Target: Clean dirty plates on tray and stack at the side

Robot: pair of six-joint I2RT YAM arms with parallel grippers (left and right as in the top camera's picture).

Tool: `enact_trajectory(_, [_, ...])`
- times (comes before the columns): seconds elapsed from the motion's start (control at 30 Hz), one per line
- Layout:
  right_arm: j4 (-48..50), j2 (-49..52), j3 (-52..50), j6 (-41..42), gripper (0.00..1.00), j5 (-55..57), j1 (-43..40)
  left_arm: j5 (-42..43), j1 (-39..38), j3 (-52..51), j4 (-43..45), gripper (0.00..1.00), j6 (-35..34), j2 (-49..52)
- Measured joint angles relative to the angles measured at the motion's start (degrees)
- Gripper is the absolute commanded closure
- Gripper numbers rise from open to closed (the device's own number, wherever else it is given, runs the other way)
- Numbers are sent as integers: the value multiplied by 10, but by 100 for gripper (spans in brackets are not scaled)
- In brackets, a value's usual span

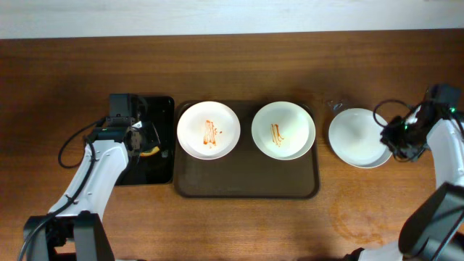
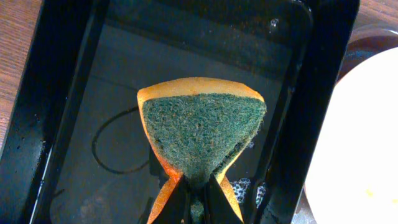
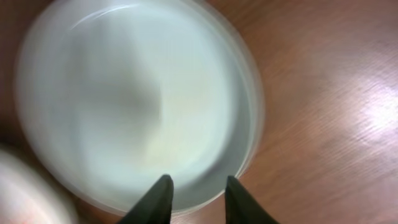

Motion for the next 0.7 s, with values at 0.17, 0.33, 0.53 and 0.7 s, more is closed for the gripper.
enact_trajectory(0.17, [-37,-44,45,-74,64,-114,138,0,0,0,0,100,0,0])
enact_trajectory(0.33, [7,-23,45,-70,64,-132,334,0,0,0,0,100,0,0])
enact_trajectory(0.53, [89,74,45,3,69,-127,468,0,0,0,0,100,0,0])
enact_trajectory(0.7, [153,137,45,67,70,-108,525,0,0,0,0,100,0,0])
